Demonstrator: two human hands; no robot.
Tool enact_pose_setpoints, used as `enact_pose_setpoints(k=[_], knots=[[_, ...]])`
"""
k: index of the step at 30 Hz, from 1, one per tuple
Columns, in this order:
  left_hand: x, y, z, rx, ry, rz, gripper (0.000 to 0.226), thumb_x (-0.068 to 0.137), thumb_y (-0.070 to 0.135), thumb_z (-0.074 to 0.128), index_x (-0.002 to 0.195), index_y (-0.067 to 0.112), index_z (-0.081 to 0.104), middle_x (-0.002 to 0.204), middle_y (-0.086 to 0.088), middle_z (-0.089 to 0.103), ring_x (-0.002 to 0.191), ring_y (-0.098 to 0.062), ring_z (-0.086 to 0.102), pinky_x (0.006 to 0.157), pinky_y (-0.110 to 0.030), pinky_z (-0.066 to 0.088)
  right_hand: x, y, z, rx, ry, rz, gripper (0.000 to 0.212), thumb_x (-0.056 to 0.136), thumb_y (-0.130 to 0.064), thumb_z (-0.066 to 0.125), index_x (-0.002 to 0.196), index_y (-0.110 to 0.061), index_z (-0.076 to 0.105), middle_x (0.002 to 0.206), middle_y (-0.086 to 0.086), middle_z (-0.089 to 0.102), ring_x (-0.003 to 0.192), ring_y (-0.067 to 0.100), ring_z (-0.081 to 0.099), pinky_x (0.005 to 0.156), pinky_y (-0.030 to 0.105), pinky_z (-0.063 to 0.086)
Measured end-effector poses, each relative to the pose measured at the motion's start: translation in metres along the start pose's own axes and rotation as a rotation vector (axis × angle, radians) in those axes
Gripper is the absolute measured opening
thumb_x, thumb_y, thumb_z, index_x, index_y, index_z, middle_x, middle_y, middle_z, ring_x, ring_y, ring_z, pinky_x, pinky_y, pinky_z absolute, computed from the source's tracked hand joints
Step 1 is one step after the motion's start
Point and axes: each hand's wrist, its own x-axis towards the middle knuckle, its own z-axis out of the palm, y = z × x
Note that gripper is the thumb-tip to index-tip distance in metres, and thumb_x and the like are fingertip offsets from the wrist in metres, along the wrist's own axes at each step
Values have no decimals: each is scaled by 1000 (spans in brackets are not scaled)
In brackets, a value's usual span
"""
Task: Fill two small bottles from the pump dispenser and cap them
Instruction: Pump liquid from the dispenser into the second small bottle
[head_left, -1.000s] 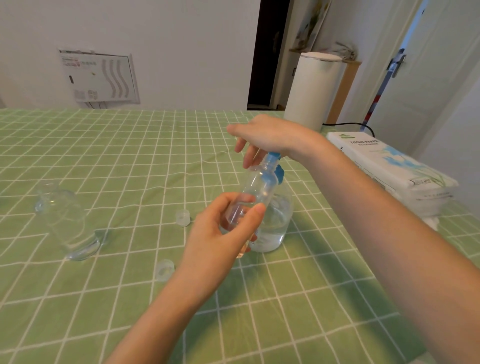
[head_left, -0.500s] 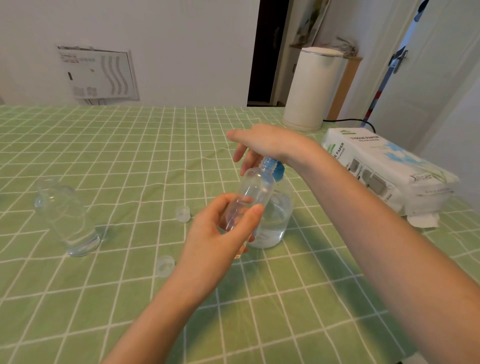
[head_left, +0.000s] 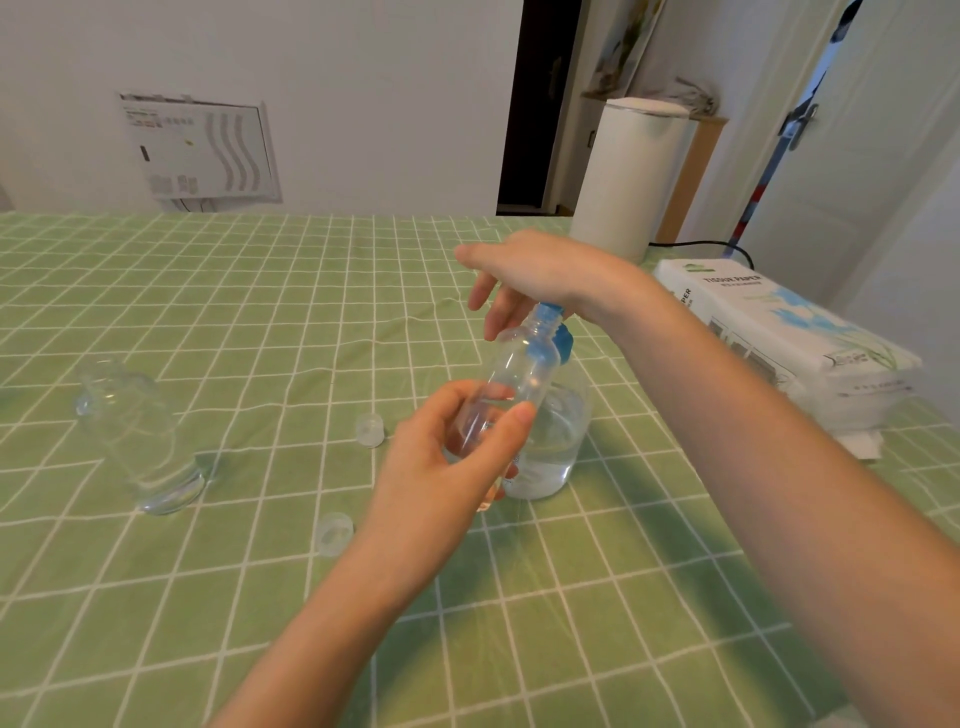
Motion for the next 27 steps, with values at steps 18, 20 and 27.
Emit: enact_pose_setpoints(k=[18, 20, 27], knots=[[-1, -2, -1, 13, -17, 2, 38, 64, 47, 61, 94, 22, 65, 77, -2, 69, 58, -2, 60, 52, -14, 49, 0, 2, 0, -8, 19, -6, 47, 95, -48, 37, 95, -11, 68, 80, 7, 73, 92, 26, 68, 70, 27, 43], [-1, -1, -1, 3, -13, 5, 38, 64, 46, 61, 93, 22, 65, 76, -1, 69, 57, -2, 60, 52, -14, 49, 1, -1, -3, -37, 28, -26, 47, 95, -47, 38, 95, -11, 68, 81, 7, 72, 90, 25, 68, 70, 27, 43], [-1, -2, -1, 20, -12, 15, 37, 65, 46, 61, 94, 22, 65, 79, -4, 69, 58, -3, 61, 52, -14, 49, 0, 0, -1, -28, 4, -7, 51, 95, -51, 35, 96, -13, 69, 83, 6, 74, 89, 21, 68, 59, 27, 35]])
